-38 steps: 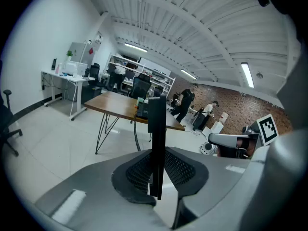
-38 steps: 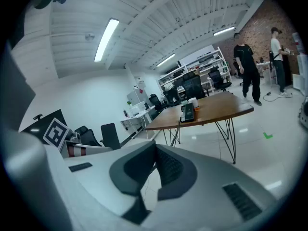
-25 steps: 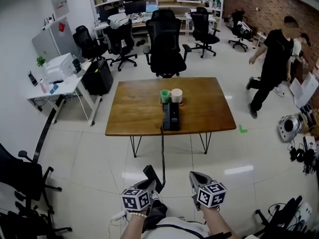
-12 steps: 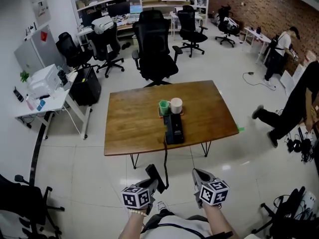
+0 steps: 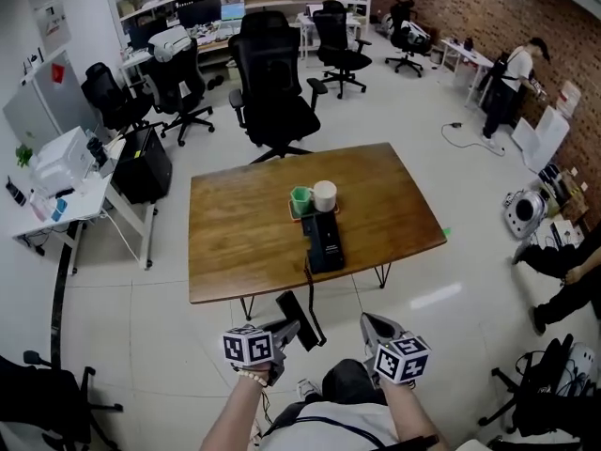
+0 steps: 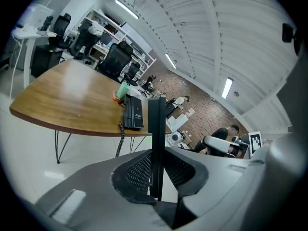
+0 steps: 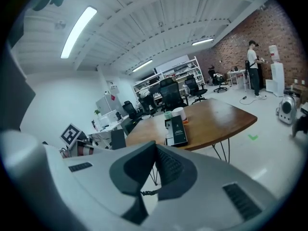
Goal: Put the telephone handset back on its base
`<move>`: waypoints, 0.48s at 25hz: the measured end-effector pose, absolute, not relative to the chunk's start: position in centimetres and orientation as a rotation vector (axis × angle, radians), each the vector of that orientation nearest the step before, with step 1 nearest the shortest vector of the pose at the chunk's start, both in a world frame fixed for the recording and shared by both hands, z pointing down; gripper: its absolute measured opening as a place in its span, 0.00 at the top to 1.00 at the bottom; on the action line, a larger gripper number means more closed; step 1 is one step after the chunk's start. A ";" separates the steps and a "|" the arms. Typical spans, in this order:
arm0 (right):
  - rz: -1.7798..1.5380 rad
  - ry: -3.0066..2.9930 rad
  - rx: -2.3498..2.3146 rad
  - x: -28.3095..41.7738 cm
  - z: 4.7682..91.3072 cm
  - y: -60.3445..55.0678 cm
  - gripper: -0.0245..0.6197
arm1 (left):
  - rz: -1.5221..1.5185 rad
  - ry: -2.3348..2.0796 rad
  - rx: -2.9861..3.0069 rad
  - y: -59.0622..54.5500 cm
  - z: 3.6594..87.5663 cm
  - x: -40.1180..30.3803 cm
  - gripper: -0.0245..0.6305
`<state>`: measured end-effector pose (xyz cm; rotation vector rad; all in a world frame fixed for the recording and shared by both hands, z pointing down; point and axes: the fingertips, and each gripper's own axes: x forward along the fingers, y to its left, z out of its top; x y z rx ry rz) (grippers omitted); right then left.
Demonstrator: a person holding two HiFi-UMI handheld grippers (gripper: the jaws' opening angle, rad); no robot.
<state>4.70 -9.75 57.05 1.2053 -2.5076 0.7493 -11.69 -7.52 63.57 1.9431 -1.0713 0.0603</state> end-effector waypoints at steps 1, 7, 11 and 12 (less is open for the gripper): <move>0.750 -2.506 1.210 4.6 57.0 -10.0 0.95 | 0.060 -1.049 1.952 -8.4 63.5 -11.8 0.85; 0.744 -2.518 1.224 3.8 56.8 -11.5 0.95 | 0.099 -0.896 2.012 -13.9 63.6 -12.6 0.85; 0.757 -2.528 1.229 3.4 57.1 -13.3 0.95 | 0.107 -0.834 2.005 -17.7 64.4 -13.0 0.85; 0.761 -2.528 1.231 3.3 57.2 -13.7 0.95 | 0.116 -0.819 2.002 -18.6 64.7 -13.0 0.85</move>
